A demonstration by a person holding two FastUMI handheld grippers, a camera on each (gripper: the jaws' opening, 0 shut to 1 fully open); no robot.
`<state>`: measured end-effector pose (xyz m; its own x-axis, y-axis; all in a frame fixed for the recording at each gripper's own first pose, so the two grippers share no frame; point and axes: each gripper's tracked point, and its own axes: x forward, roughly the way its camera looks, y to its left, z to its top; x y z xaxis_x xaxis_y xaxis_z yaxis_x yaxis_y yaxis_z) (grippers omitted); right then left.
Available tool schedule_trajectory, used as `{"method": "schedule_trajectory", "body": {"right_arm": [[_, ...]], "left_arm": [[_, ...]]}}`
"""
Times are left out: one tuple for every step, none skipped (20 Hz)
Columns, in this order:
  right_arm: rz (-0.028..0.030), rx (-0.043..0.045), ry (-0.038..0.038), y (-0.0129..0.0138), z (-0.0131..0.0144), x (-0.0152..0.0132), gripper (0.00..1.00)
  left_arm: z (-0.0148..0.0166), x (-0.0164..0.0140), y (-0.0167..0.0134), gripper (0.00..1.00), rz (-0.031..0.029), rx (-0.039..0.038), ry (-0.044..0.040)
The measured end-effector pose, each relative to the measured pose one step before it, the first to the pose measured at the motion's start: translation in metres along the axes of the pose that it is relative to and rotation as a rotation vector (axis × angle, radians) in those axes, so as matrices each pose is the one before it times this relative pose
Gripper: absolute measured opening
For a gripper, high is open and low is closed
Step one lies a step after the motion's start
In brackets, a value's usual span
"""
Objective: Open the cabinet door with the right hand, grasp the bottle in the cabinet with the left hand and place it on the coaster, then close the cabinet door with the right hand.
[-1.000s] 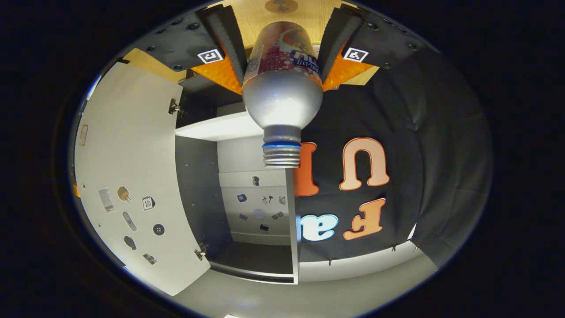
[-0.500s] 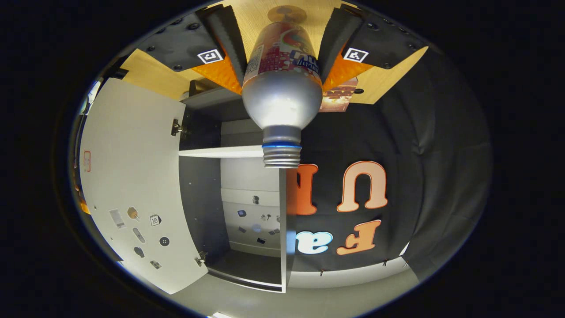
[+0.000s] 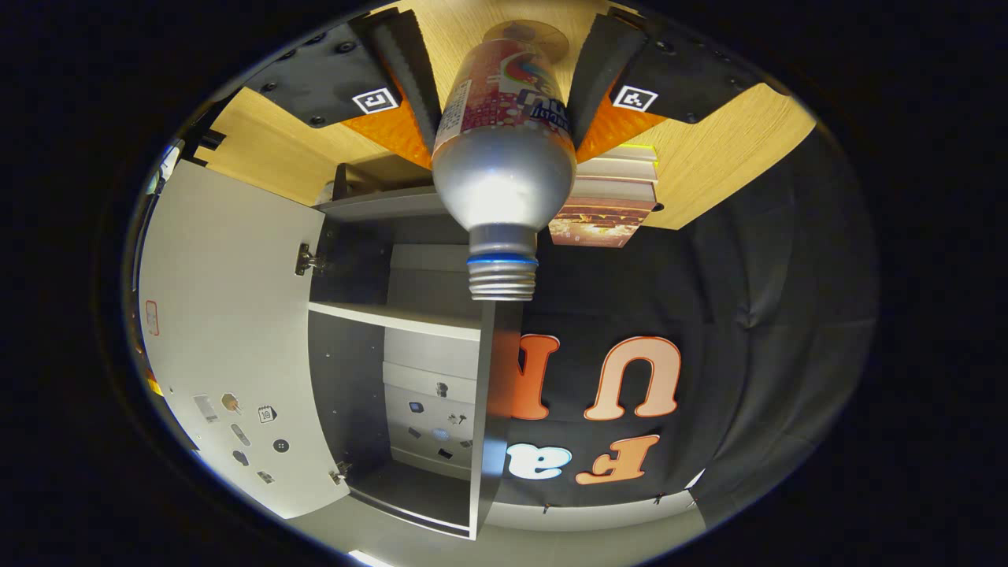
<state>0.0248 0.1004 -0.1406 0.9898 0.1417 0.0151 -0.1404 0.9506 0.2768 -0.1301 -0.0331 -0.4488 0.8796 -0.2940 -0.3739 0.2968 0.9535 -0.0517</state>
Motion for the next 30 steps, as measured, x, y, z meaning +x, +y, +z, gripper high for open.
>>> {"method": "schedule_trajectory", "body": {"right_arm": [[0.0018,0.00064,0.00053,0.00022,-0.00027,-0.00066,0.66],[0.00127,0.00173,0.00073,-0.00064,-0.00041,-0.00106,0.66],[0.00237,0.00027,-0.00018,0.00036,-0.00032,0.00057,0.67],[0.001,0.00016,-0.00018,0.0001,0.00052,0.00088,0.67],[0.00039,-0.00142,-0.00092,-0.00006,-0.00008,0.00011,0.67],[-0.00012,-0.00119,-0.00125,-0.00026,0.0007,0.00037,0.67],[-0.00093,0.00062,-0.00162,0.0,0.0002,0.00037,0.67],[-0.00079,0.00004,-0.00085,-0.00041,0.00013,-0.00089,0.67],[-0.00047,-0.0013,0.00047,-0.00046,-0.00012,-0.00018,0.67],[-0.00055,-0.00294,0.00019,-0.00027,0.00051,0.00031,0.68],[0.00004,-0.00235,0.00006,-0.0002,-0.00047,-0.00057,0.68],[-0.00055,-0.00141,-0.00009,-0.00013,0.00037,0.00042,0.68],[-0.00085,-0.00055,-0.00066,0.00006,-0.00017,-0.00093,0.68],[-0.00104,-0.00085,-0.00001,-0.00076,0.00082,0.00023,0.69],[-0.00138,-0.00053,-0.00151,-0.00042,-0.00012,-0.00086,0.69],[-0.00105,-0.00128,-0.0011,-0.00018,0.00082,0.00004,0.69],[0.00096,0.00008,-0.00064,0.00048,-0.00001,-0.00039,0.7],[0.00121,0.00062,-0.00244,0.00028,0.00115,-0.00015,0.7],[-0.00022,0.0001,-0.00073,-0.00038,0.00014,-0.00004,0.7],[-0.00199,0.00084,-0.00435,0.00007,0.00124,-0.00137,0.71],[-0.00283,0.00071,-0.00216,-0.00024,0.00064,-0.00118,0.7],[-0.00038,-0.00109,-0.00635,0.00001,0.00145,-0.00377,0.7],[0.00009,-0.00233,-0.00627,0.00006,0.0018,-0.00199,0.7],[-0.00023,-0.00077,-0.0059,-0.0004,0.00201,0.00076,0.7],[0.00091,-0.00034,-0.00191,-0.00011,0.00072,-0.00064,0.71],[0.00157,0.00292,-0.00274,0.00011,0.00053,0.00042,0.7],[0.00273,0.00228,0.00038,0.00003,-0.00067,-0.00178,0.7],[0.00222,0.00252,-0.00105,-0.00057,0.00021,-0.00177,0.7],[0.00119,-0.00054,-0.00102,0.00032,-0.00002,-0.00001,0.7],[0.00053,-0.00099,-0.00103,-0.0008,0.00113,-0.0001,0.71]], "left_arm": [[-0.00623,0.00081,0.00189,0.84,0.00229,0.00316,0.00362],[-0.0046,0.00155,0.00023,0.84,-0.00158,0.0027,0.00443],[-0.00551,0.00141,0.00094,0.84,0.00432,0.00573,0.00461],[-0.00465,0.00067,-0.00065,0.84,-0.00194,0.00654,0.0033],[-0.00315,0.00076,0.00054,0.84,0.00268,0.0091,-0.00227],[-0.00403,0.00151,0.00116,0.84,0.00234,0.00668,0.00312],[-0.00426,0.0008,0.00018,0.84,0.00135,0.00294,0.00193],[-0.00318,0.00184,0.00082,0.84,-0.00122,-0.0018,-0.00167],[-0.00235,0.00045,0.00079,0.84,0.00156,-0.00426,-0.00262],[-0.00235,0.00064,0.00185,0.84,0.00386,-0.00051,-0.00121],[-0.00237,0.00144,0.00227,0.84,0.0063,0.00194,-0.00141],[-0.0029,0.00017,0.00155,0.84,0.00457,0.00362,-0.00045],[-0.0033,0.00094,-0.00139,0.84,-0.00031,0.0023,-0.00332],[-0.00434,0.00005,-0.00101,0.84,-0.00399,0.00364,0.00296],[-0.00431,0.00092,-0.00035,0.85,-0.00057,0.00569,0.0028],[-0.00386,-0.00018,-0.00034,0.83,0.00085,0.00641,0.0029],[-0.00196,-0.00046,-0.00035,0.86,-0.00033,0.00159,-0.00142],[-0.00089,0.00014,-0.00024,0.86,0.00064,-0.00153,-0.00119],[-0.00096,-0.00111,-0.00042,0.87,0.00388,-0.00015,-0.00187],[0.00081,-0.00089,0.00021,0.87,0.00136,0.0009,-0.00277],[0.00013,-0.00075,0.0008,0.87,0.00444,0.00371,-0.00364],[0.0028,-0.00059,0.00023,0.88,0.00029,0.00474,-0.00578],[0.00347,-0.00147,-0.00173,0.88,-0.00195,0.00505,-0.00636],[0.00387,-0.00221,-0.00034,0.88,0.00135,0.00628,-0.00712],[0.00322,-0.00092,0.00078,0.88,0.00265,0.00671,-0.00499],[0.00373,-0.00182,0.00016,0.88,0.00422,0.00437,-0.00345],[0.00273,-0.00102,0.00055,0.92,0.00485,-0.00113,-0.00417],[0.00285,-0.00239,0.00009,0.94,0.00195,-0.00427,0.00147],[0.0039,-0.00249,0.00133,0.93,0.00568,-0.0072,-0.00253],[0.00318,-0.00213,-0.00011,0.93,-0.00097,-0.0084,0.00297]]}}
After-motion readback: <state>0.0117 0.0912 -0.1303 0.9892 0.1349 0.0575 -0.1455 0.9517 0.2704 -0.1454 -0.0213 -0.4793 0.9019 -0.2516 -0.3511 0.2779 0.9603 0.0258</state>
